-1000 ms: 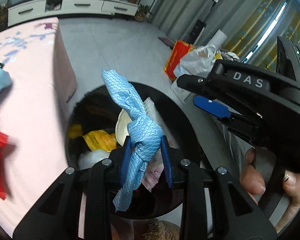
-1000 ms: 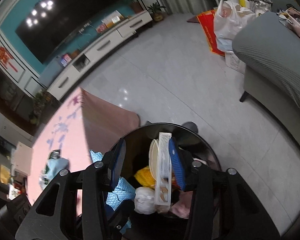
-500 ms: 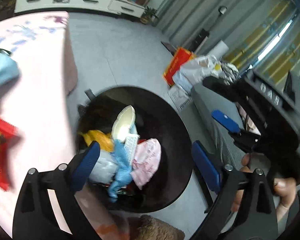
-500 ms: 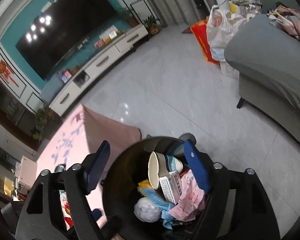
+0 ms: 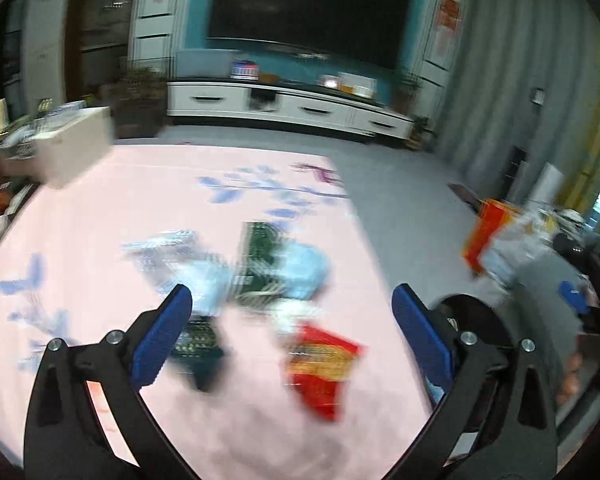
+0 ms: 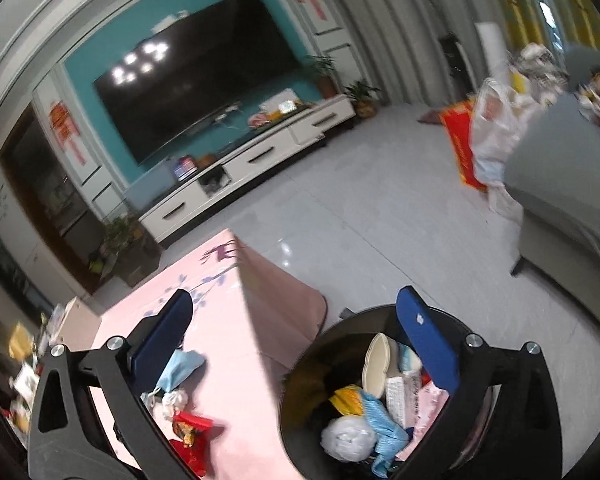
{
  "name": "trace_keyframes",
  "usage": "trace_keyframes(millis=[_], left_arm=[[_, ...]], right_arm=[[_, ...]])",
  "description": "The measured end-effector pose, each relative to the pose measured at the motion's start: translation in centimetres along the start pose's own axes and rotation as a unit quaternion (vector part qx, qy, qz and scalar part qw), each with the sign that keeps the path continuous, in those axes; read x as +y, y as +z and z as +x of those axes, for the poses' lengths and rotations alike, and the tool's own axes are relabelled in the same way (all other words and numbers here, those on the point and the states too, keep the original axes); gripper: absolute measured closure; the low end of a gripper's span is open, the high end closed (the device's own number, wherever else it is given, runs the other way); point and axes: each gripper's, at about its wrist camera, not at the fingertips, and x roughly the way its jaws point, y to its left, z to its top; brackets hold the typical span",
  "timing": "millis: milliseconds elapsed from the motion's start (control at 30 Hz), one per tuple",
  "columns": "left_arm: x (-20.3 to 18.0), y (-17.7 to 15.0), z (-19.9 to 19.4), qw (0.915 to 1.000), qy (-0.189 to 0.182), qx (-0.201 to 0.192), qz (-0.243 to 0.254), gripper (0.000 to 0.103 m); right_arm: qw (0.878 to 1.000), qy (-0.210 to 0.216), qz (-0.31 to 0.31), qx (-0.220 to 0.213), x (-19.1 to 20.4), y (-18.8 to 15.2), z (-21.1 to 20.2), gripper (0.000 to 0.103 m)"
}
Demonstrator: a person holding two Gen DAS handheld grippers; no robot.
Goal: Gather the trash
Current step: 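Move both tools back over the table toward the remaining trash, then grasp the dark plastic wrapper on the table with the left tool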
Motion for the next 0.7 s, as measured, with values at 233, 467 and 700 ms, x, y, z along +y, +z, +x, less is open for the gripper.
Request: trace_keyframes(millis=[233,467,700], left_arm=[[8.2,-1.6,2.1,0.9955,0.045,0.025,-0.079,0.003],[12.7,-3.9,5.6,0.985,0.022,0.094,-0.143,0.003],[13.5,-4.9,6.9,0.9819,0.013,0.113,-0.151,0.003]], right_arm=[[0.996,0.03,-0.084,0.023,6.5,-2.6,2.5,0.003],[0.985,-0.01,-0.156,0.065,11.1,-7.5,7.1,0.003],[0.97,-0.027,-0.218,0.1,13.5,-11.3,9.3,0.003]])
